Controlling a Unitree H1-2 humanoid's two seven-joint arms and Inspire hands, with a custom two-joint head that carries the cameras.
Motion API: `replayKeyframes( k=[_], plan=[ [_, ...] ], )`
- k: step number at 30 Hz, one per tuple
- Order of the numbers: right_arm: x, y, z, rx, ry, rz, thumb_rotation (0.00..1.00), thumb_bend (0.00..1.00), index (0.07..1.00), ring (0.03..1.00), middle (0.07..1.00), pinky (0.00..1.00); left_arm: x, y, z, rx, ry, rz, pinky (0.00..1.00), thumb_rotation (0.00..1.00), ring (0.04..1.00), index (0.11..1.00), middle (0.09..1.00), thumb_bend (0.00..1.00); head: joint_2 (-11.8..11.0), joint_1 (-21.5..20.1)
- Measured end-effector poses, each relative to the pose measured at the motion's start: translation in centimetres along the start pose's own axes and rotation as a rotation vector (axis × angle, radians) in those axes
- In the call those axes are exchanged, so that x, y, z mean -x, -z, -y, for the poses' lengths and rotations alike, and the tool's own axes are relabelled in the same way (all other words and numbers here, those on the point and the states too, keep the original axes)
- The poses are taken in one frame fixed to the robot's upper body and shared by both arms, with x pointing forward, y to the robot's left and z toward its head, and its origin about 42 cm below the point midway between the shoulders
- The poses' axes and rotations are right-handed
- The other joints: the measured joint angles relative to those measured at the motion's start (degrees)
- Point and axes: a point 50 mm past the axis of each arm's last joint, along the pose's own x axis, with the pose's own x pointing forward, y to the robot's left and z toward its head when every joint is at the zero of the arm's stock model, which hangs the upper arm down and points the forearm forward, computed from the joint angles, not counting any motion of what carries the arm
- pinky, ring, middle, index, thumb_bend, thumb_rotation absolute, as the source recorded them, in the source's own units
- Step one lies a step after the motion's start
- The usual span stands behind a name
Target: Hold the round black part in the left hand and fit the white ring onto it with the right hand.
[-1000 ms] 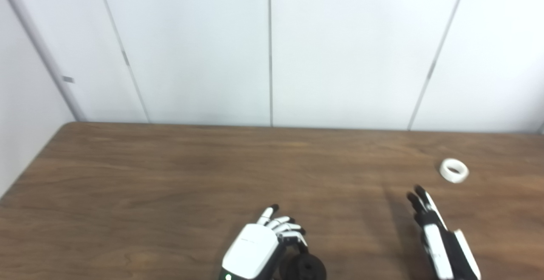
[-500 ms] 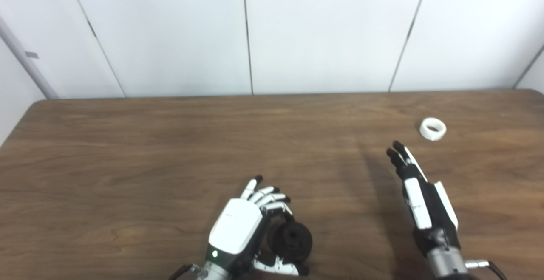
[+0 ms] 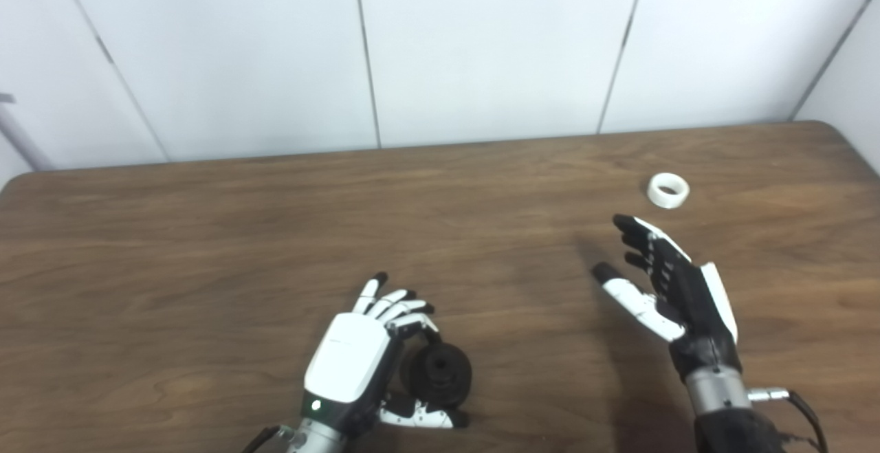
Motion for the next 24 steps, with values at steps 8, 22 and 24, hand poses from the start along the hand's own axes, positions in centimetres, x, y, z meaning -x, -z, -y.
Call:
replayKeyframes(
  k=[8, 22, 24],
  plan=[
    [-2.5, -1.1, 2.7, 0.276, 0.085, 0.039, 0.22, 0.8, 0.758, 0.871, 0.848, 0.89, 0.2, 0.4, -0.2, -0.003, -0.011, 0.01, 1.0, 0.05, 0.838, 0.486, 0.758, 0.52, -0.53, -5.02],
    [-9.1, -2.3, 6.3, 0.577, 0.134, 0.048, 0.2, 0.81, 0.747, 0.905, 0.883, 0.87, 0.8, 2.1, -1.0, 0.001, 0.003, -0.024, 1.0, 0.05, 0.825, 0.485, 0.744, 0.52, -1.23, -12.66],
    [-10.0, -2.3, 7.1, 0.625, 0.131, 0.04, 0.18, 0.82, 0.742, 0.915, 0.885, 0.88, 0.8, 2.2, -1.0, 0.002, 0.004, -0.027, 1.0, 0.05, 0.826, 0.485, 0.743, 0.52, -1.23, -12.67]
  ],
)
